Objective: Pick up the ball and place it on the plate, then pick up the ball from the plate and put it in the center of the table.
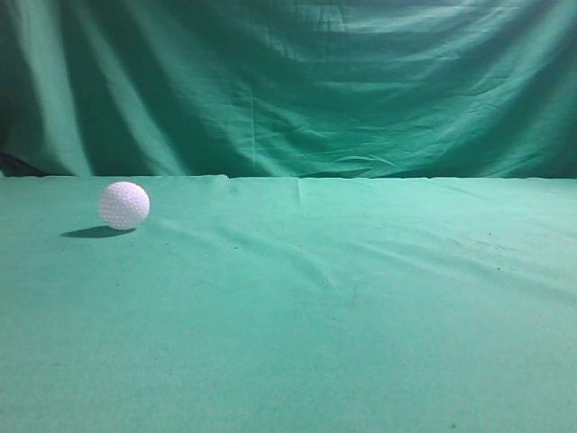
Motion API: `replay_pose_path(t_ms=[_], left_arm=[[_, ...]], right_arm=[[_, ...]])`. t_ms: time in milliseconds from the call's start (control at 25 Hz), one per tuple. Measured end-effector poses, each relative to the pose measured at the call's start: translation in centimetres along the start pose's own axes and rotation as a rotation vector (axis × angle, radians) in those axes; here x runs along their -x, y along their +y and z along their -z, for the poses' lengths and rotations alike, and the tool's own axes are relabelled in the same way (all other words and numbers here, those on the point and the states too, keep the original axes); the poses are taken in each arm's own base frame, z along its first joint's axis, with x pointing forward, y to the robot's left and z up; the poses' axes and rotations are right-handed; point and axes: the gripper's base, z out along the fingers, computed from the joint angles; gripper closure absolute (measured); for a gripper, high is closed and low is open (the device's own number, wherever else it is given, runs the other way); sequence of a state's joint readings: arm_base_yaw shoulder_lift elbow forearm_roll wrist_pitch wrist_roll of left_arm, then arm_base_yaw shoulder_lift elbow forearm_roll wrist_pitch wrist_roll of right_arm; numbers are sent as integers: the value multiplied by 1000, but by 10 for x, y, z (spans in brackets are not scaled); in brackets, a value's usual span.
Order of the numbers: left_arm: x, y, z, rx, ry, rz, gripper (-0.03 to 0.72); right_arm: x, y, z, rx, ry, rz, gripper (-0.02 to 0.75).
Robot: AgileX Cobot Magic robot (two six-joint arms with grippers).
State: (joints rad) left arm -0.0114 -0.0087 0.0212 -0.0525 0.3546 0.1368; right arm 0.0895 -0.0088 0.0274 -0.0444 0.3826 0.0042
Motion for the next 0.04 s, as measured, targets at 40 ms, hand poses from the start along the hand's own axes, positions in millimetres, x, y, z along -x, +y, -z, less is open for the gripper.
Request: replay_pose_path(t_ms=[40], left_arm=[[0,0,0,0,0,0,688]], right_arm=[[0,0,0,0,0,0,738]])
